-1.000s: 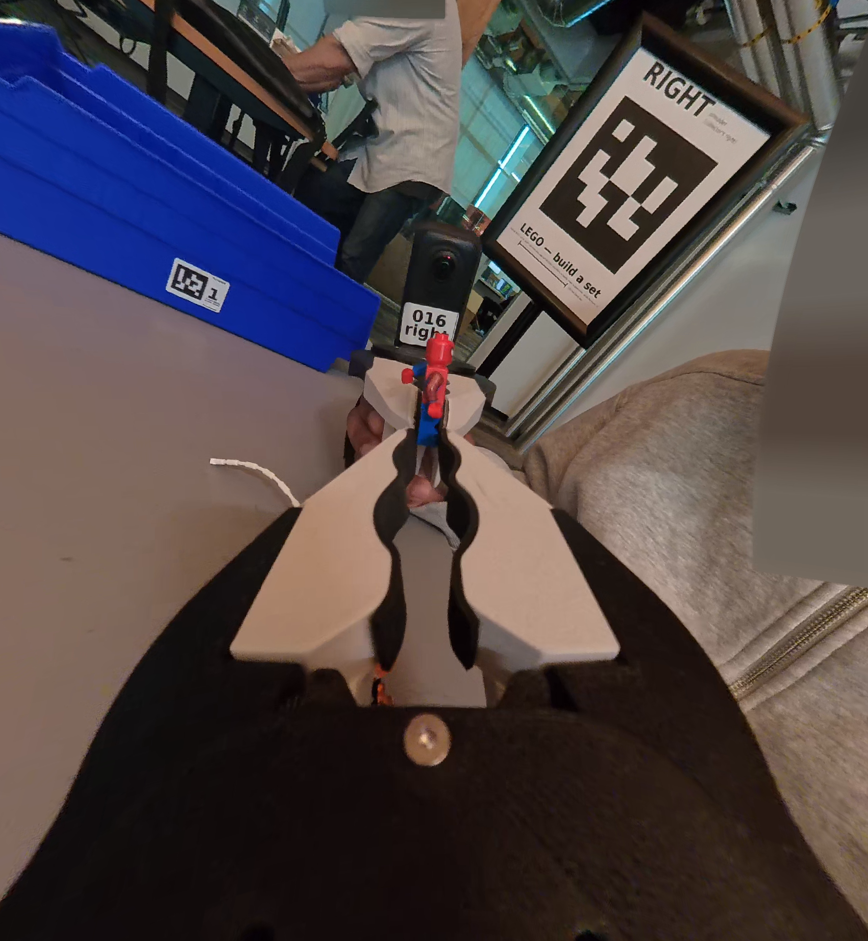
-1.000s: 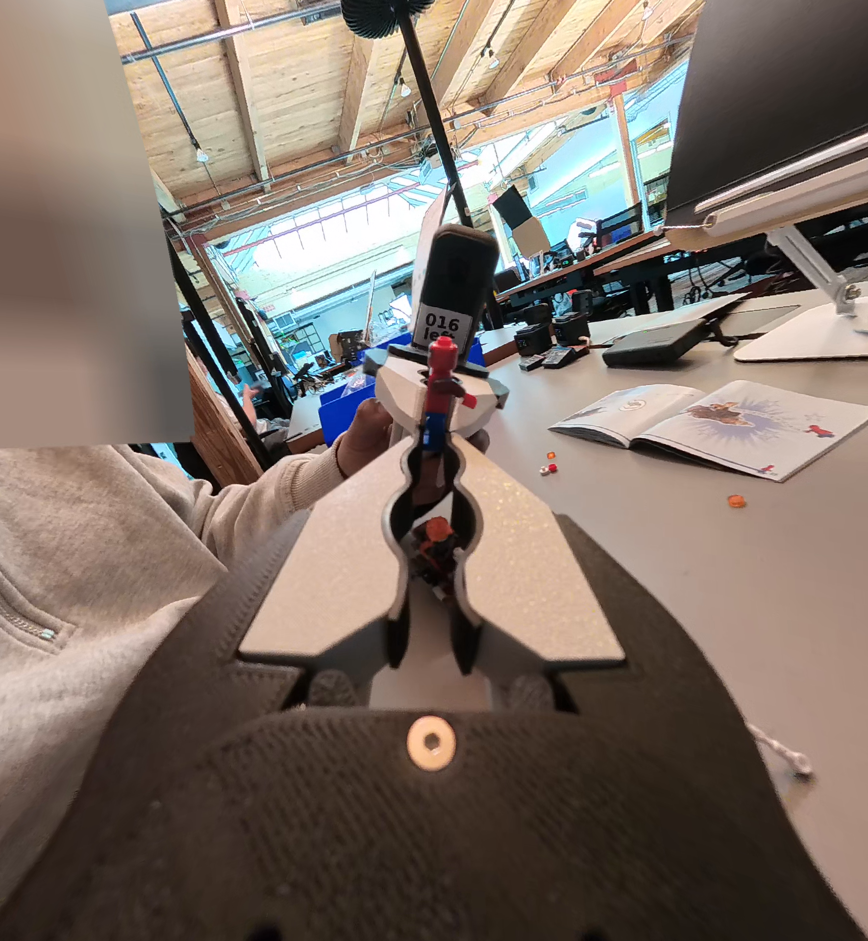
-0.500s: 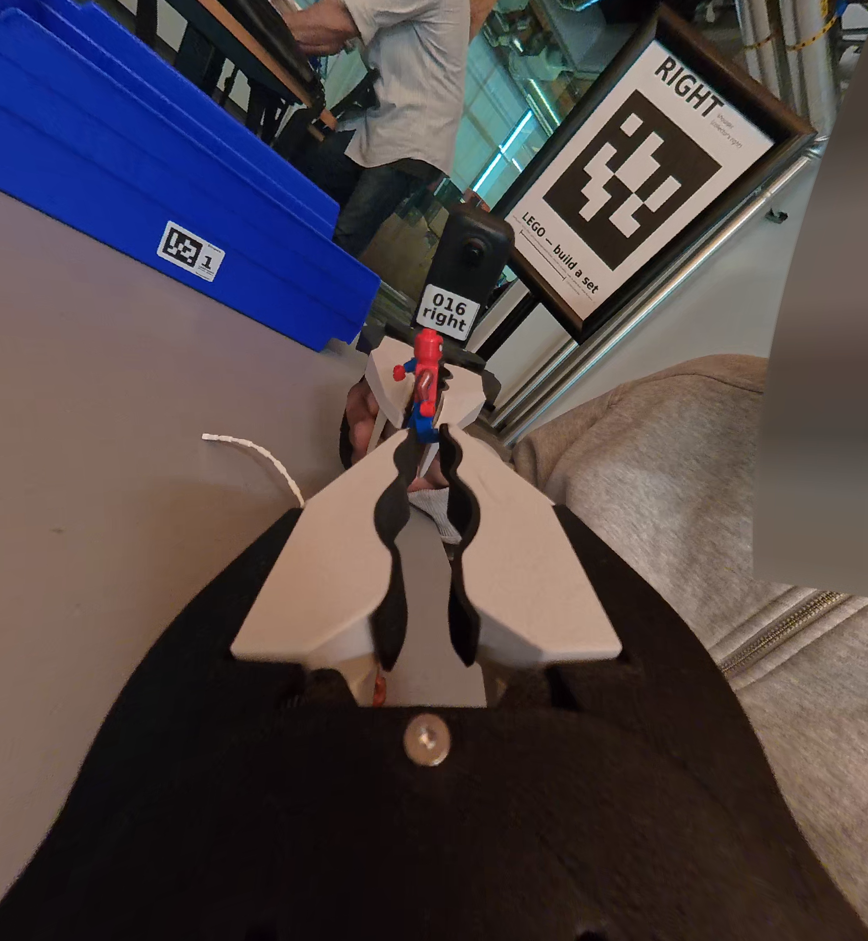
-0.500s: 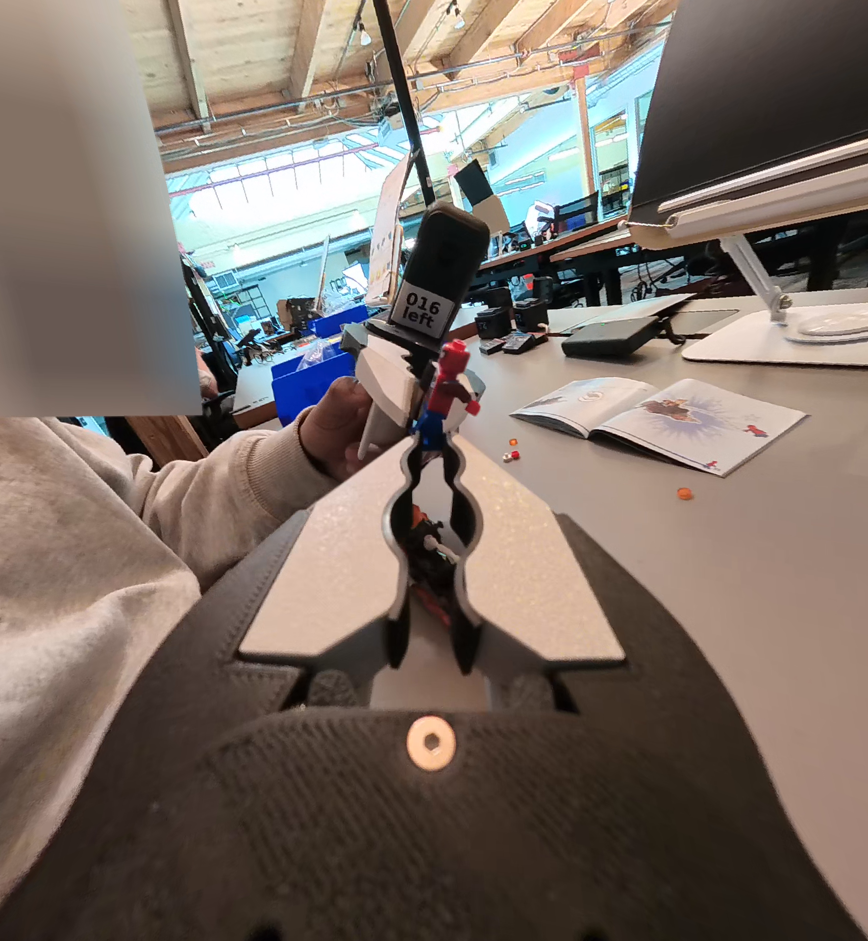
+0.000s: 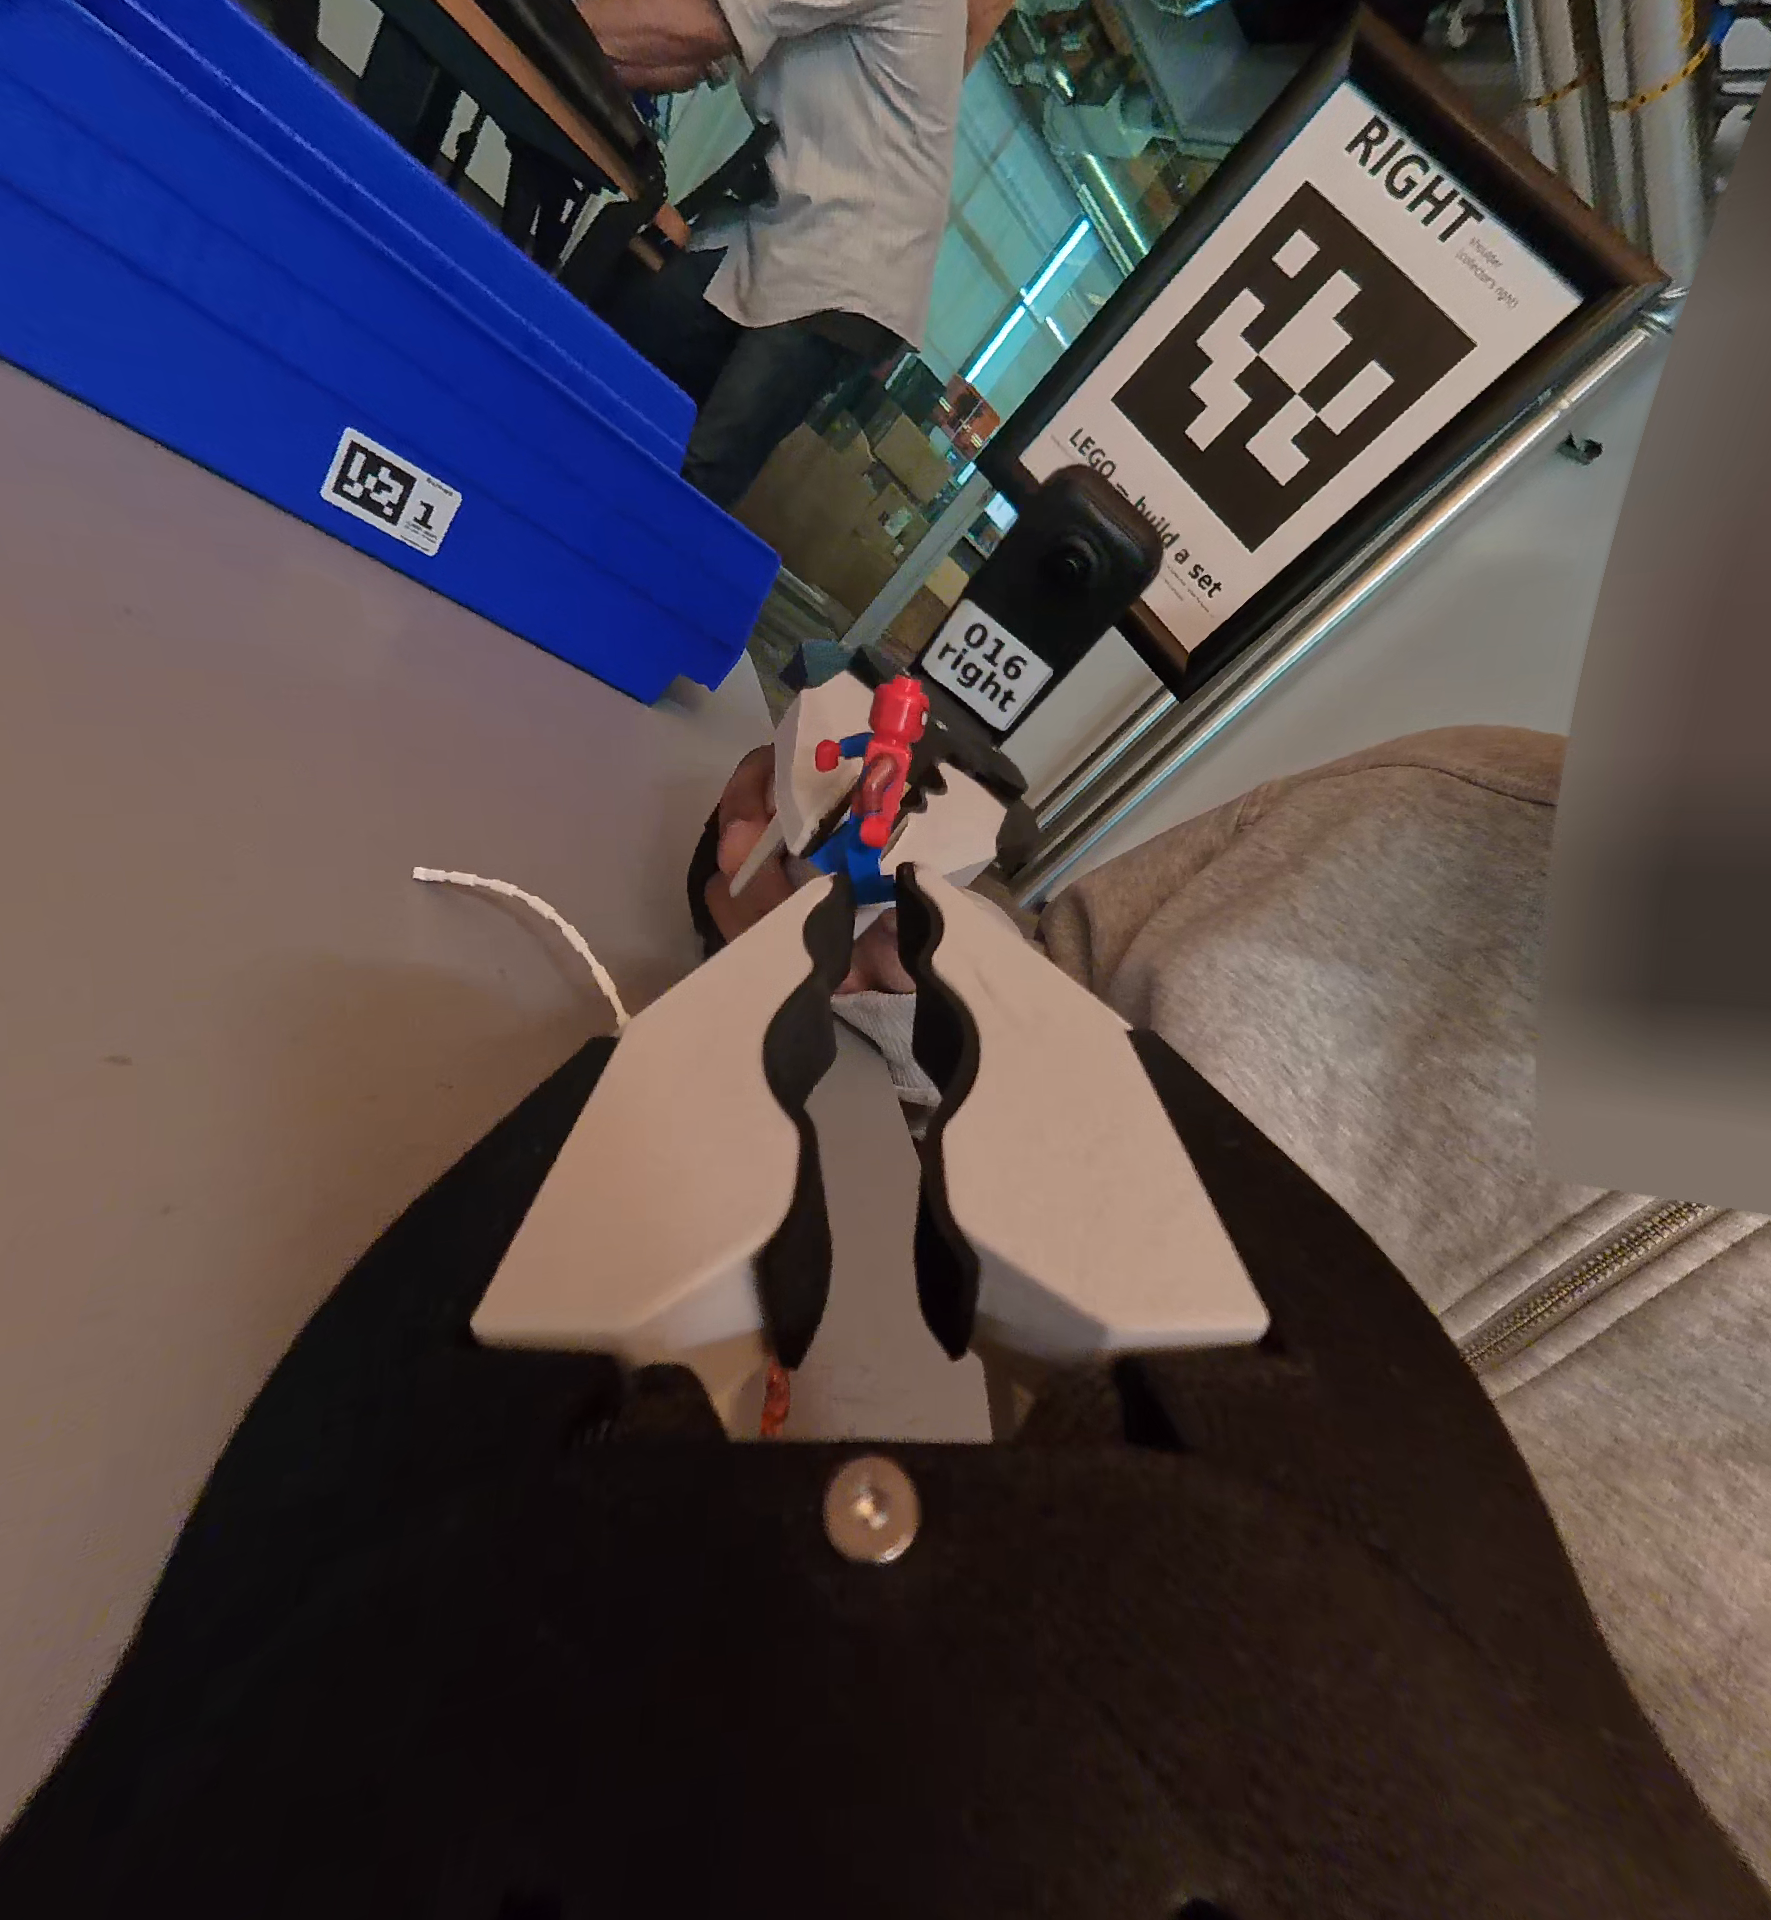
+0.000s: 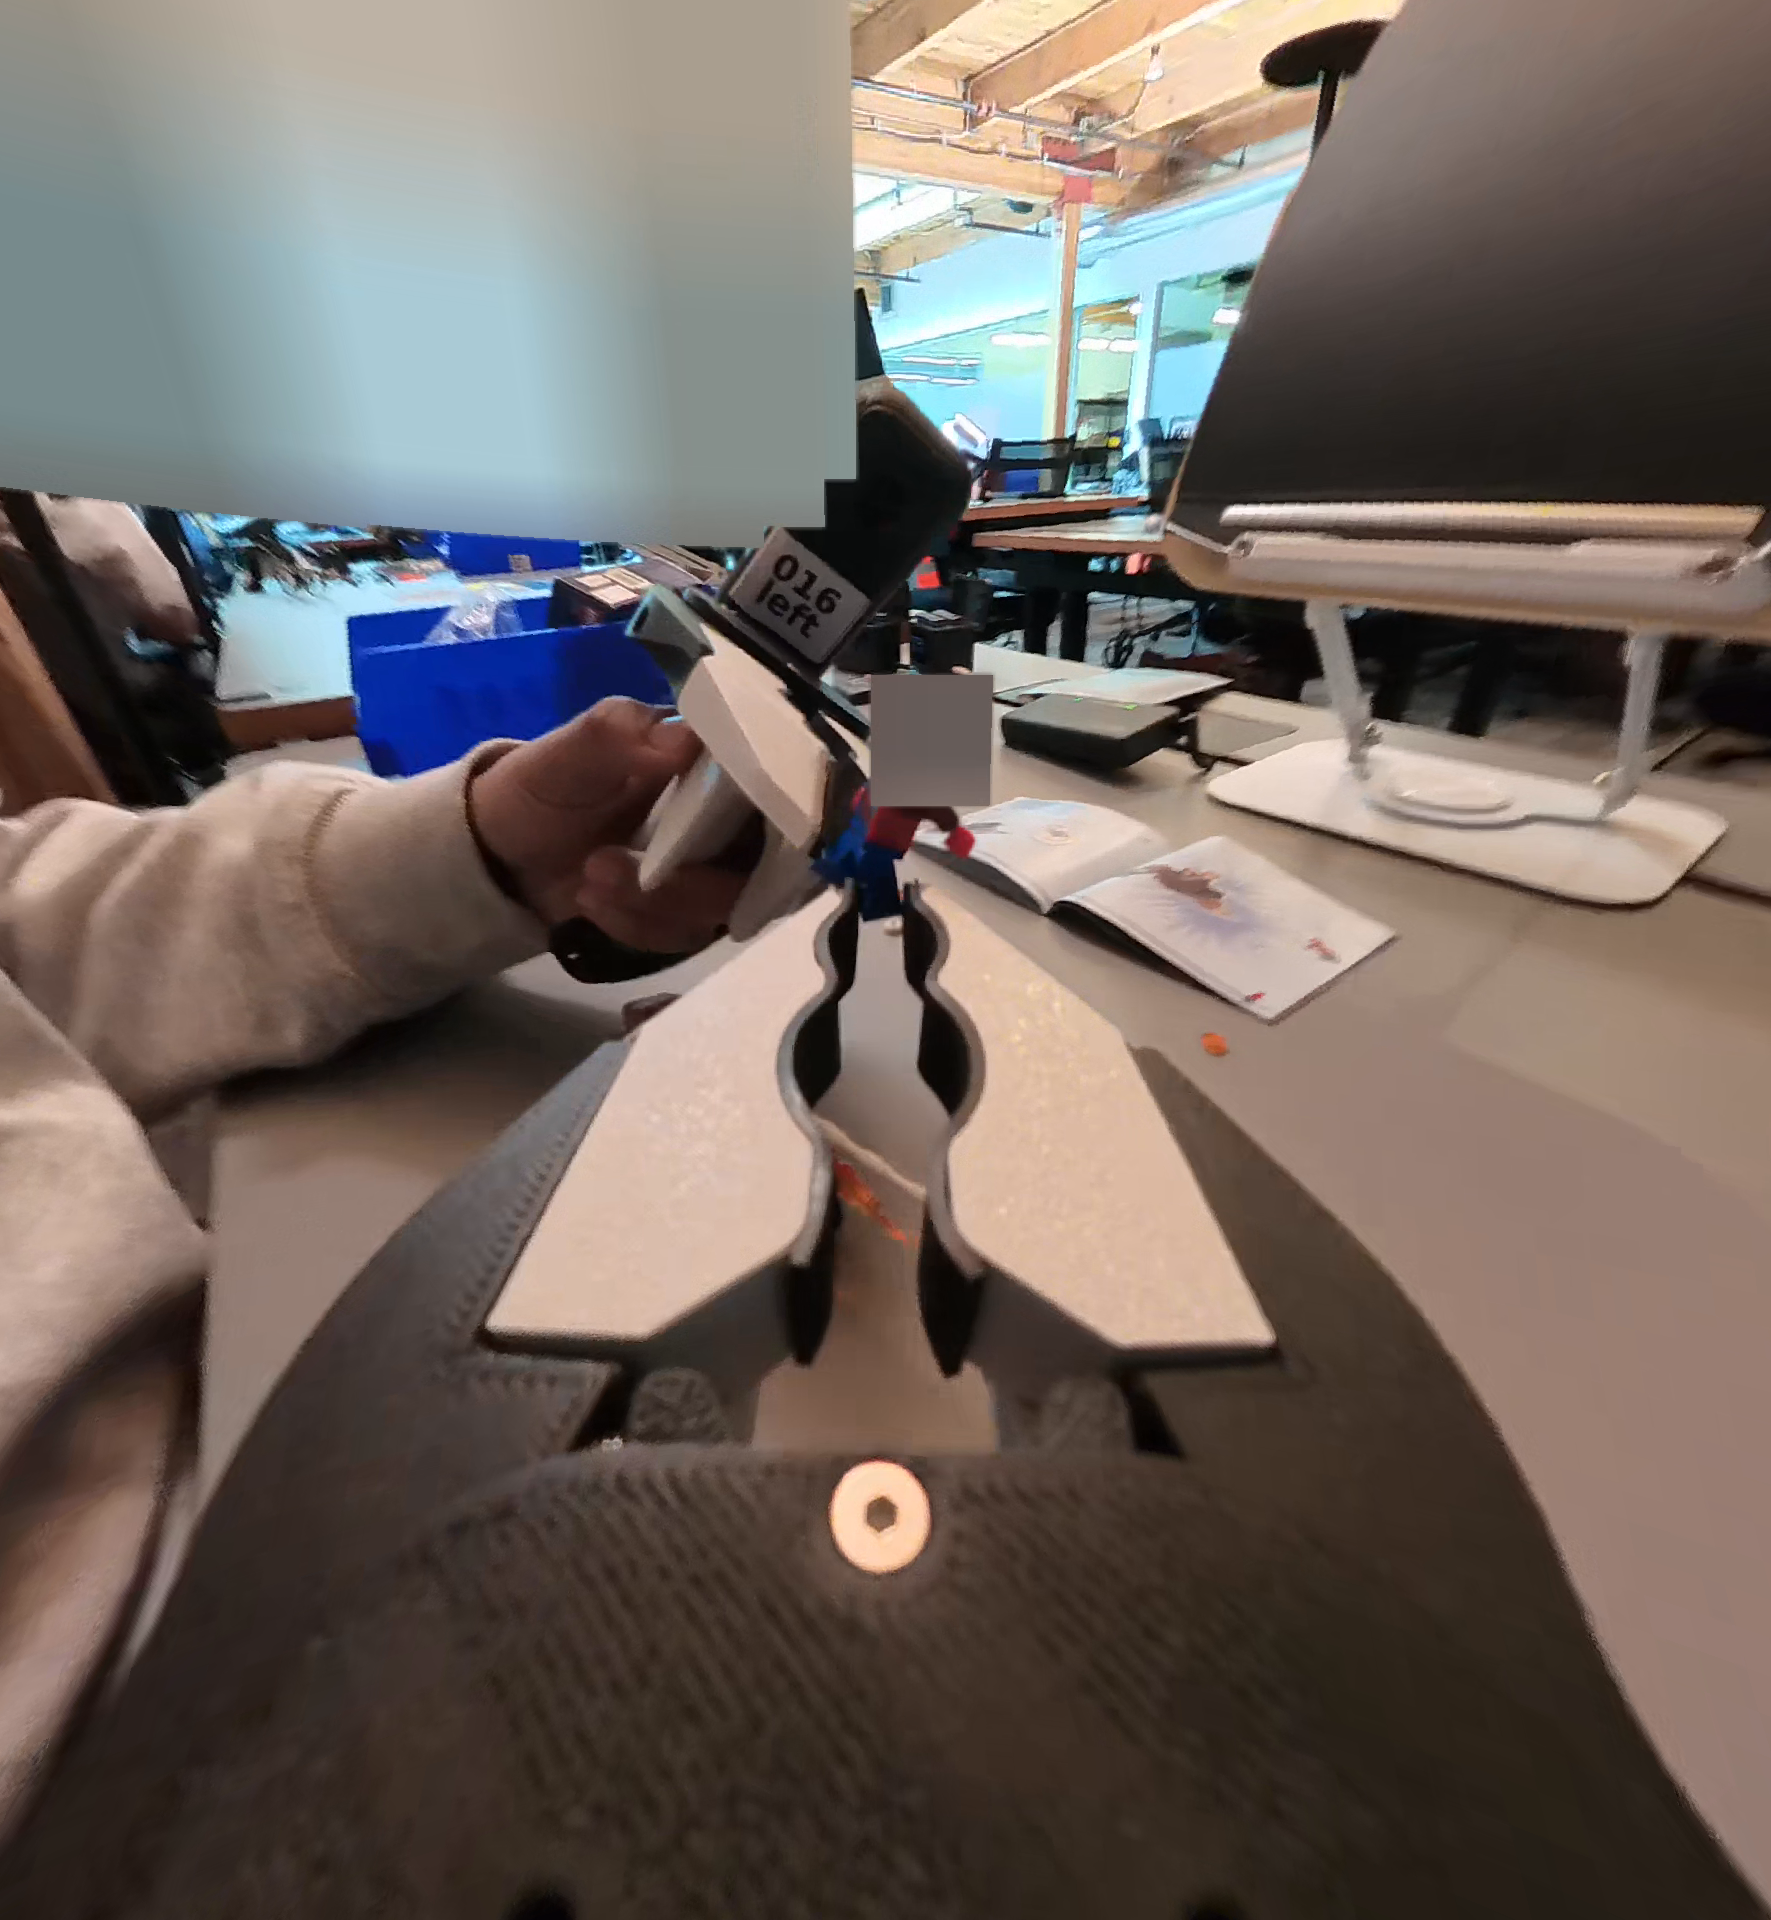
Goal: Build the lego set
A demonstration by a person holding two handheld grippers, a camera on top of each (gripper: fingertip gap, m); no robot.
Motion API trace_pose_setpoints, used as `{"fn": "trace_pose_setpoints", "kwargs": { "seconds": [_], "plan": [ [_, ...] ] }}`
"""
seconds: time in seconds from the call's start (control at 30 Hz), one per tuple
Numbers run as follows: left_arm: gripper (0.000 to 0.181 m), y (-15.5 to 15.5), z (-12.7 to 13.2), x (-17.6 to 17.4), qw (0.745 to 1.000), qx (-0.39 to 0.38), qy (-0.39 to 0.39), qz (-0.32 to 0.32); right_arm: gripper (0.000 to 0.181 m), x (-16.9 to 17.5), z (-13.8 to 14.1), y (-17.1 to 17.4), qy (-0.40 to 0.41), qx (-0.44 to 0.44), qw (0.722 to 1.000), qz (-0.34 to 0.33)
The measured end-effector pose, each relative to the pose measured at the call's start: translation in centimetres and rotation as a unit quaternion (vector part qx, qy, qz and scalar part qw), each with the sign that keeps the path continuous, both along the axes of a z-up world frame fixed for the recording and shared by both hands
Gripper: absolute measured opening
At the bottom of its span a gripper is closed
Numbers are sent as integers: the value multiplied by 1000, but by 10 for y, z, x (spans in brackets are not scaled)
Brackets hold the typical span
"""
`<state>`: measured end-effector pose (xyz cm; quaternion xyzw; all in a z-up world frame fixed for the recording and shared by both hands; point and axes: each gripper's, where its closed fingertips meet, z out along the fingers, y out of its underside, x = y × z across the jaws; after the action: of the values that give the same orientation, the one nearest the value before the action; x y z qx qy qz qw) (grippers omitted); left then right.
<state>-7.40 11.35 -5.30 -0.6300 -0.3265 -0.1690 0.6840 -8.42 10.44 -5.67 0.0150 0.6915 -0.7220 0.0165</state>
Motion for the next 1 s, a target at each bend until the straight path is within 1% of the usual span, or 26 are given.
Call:
{"fn": "trace_pose_setpoints", "kwargs": {
  "seconds": [0.2,0.43,0.63,0.73,1.0],
  "plan": [
    [7,-1,0,0,1000,0,-4,-2,6,-1,0,0,38,1,999,-10],
    [7,-1,0,1,1000,3,-9,-6,6,-1,-1,-1,93,12,995,-39],
    [6,-1,2,2,1000,15,-13,-11,6,-1,2,0,124,12,991,-58],
    [6,-2,3,0,1000,17,-7,-5,6,-2,1,0,123,10,990,-63],
    [10,-2,6,-3,1000,25,7,9,6,-2,3,1,96,-1,994,-51]
  ]
}}
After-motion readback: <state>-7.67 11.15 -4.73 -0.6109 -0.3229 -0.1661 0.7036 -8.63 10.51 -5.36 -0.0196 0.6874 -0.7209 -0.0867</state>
